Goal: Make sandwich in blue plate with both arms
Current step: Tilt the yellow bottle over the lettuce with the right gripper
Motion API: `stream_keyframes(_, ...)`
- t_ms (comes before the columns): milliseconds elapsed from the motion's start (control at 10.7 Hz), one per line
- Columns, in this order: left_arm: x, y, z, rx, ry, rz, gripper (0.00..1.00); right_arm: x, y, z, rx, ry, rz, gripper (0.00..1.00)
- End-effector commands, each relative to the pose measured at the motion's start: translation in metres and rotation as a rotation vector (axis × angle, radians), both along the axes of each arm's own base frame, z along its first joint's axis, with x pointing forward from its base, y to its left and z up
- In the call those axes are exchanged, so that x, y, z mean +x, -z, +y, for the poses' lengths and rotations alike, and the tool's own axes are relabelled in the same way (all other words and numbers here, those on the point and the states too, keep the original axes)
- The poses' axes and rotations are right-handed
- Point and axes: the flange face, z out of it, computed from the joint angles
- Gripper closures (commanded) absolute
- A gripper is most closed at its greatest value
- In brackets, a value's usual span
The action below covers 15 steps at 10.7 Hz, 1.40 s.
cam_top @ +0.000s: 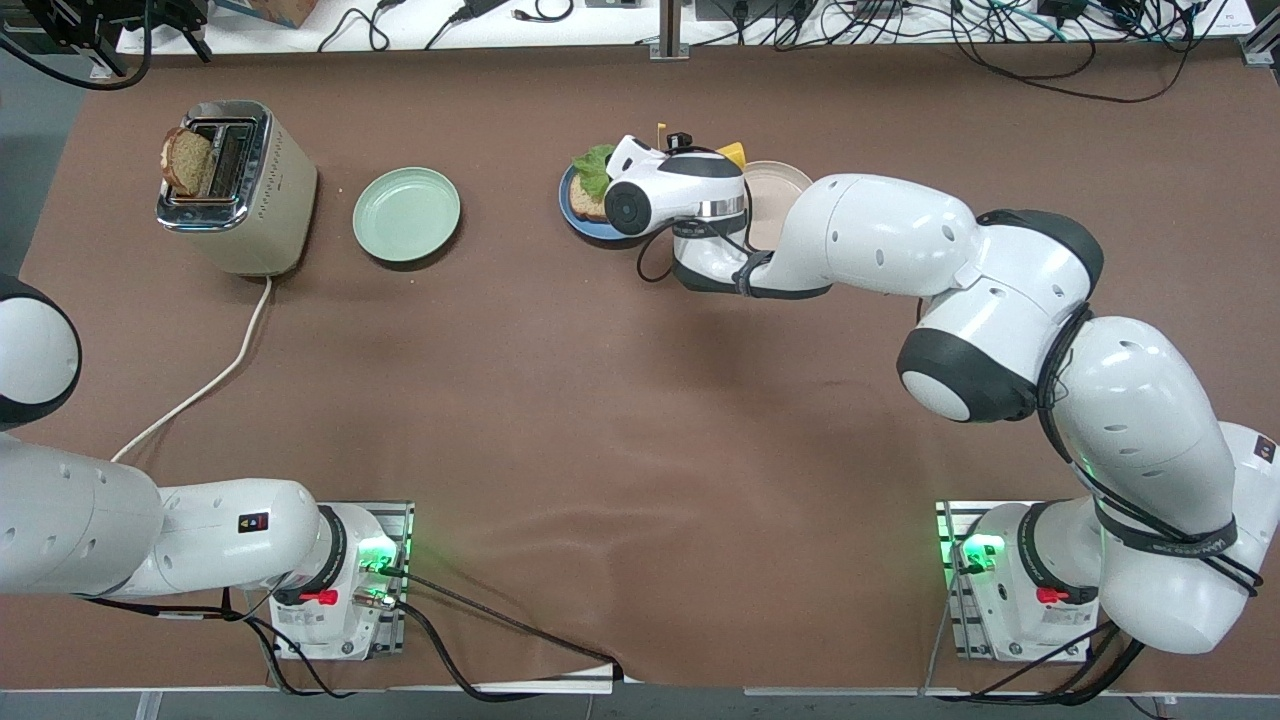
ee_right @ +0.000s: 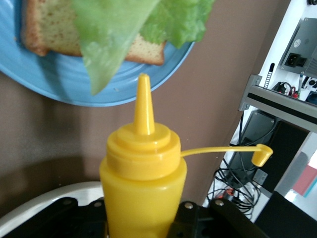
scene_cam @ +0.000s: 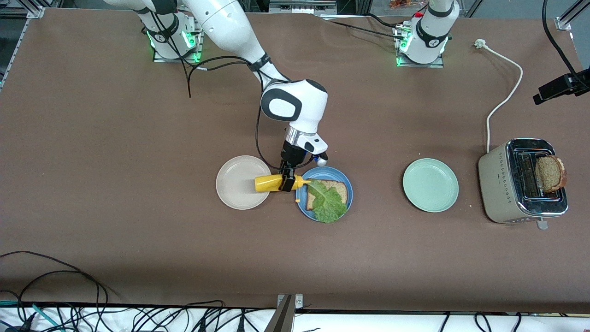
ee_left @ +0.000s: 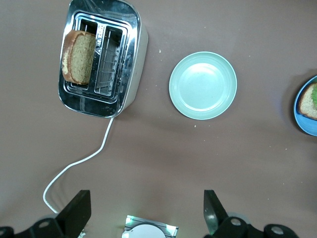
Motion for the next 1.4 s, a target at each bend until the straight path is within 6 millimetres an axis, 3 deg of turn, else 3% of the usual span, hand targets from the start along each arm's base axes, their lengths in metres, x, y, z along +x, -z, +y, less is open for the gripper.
stream_keyframes(0, -0.003, -0.001, 0.035, 0.009, -0.036, 0.005, 0.00, -0.007, 0.016, 0.009, -0.106, -0.040, -0.062, 1.00)
stream_keyframes(466, 0.006, 0.015, 0.068, 0.008, -0.075, -0.012, 0.00, -0.008, 0.020, 0.009, -0.131, -0.062, -0.073, 1.00)
stream_keyframes(560, 0.013, 0.028, 0.068, 0.020, -0.069, 0.013, 0.00, -0.008, 0.020, 0.009, -0.132, -0.063, -0.072, 1.00)
stream_keyframes(840, 0.012, 0.029, 0.077, 0.021, -0.030, 0.017, 0.00, -0.004, 0.006, 0.009, -0.140, -0.030, -0.089, 1.00)
stream_keyframes(933, 0.008, 0.028, 0.089, 0.009, 0.017, 0.015, 0.00, -0.004, -0.002, 0.013, -0.144, -0.019, -0.101, 1.00)
stream_keyframes(1119, 0.006, 0.028, 0.099, 0.005, 0.044, 0.015, 0.00, -0.001, -0.038, 0.016, -0.071, 0.047, -0.089, 1.00)
stream_keyframes(1306, 0.006, 0.028, 0.100, 0.006, 0.044, 0.015, 0.00, 0.013, -0.105, 0.000, 0.134, 0.220, 0.006, 1.00)
